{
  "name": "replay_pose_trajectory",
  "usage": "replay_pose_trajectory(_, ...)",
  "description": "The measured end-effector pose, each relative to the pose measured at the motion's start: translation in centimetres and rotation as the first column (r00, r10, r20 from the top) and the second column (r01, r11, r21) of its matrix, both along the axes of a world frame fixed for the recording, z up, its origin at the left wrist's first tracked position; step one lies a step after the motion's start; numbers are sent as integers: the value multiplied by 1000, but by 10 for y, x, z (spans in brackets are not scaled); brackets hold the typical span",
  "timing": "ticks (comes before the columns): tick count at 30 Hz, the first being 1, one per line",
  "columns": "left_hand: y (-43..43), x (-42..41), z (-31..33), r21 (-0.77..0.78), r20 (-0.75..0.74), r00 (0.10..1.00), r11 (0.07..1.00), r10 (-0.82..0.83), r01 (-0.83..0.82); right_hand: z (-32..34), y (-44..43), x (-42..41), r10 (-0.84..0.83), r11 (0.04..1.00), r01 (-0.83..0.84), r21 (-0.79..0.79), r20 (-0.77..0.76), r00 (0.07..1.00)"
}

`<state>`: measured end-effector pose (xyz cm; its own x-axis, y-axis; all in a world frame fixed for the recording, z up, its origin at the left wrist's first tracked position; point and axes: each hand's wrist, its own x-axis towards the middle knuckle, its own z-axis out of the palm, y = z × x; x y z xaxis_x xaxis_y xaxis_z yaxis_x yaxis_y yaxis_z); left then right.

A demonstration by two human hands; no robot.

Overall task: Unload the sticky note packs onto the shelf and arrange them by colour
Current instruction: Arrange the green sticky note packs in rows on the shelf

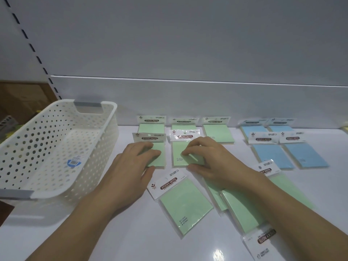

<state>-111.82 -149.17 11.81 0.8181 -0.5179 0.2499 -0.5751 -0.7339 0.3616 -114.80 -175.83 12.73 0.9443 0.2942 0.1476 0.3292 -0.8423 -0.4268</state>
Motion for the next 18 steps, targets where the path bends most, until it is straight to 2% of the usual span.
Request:
replay_pose_trajectory(3,1,-2,3,-18,-11,1000,1000,-19,19,12,-1,-3,4,1000,-4,4,-20,1000)
replay_pose_trajectory(6,-2,-8,10,-46,-15,999,998,-47,46,38,-9,-7,-40,987,31,160,52,998)
replay_pose_trajectory(8,-8,-16,15,-73,5,996,994,-84,84,55,-17,-11,-71,977,59,205,49,996)
replay_pose_trajectory(11,-16,-32,30,-99,-27,988,984,-150,146,69,-38,-24,-14,998,19,67,-73,997)
replay_pose_trajectory(14,-23,-51,40,62,-100,969,971,-224,231,67,-65,-48,43,997,-53,-48,-198,979)
replay_pose_trajectory(16,-32,-65,39,262,-123,973,939,-195,221,60,-77,-62,77,988,-109,-105,-275,958)
replay_pose_trajectory(18,-39,-75,36,345,-119,981,920,-156,188,51,-81,-69,105,970,-163,-180,-296,949)
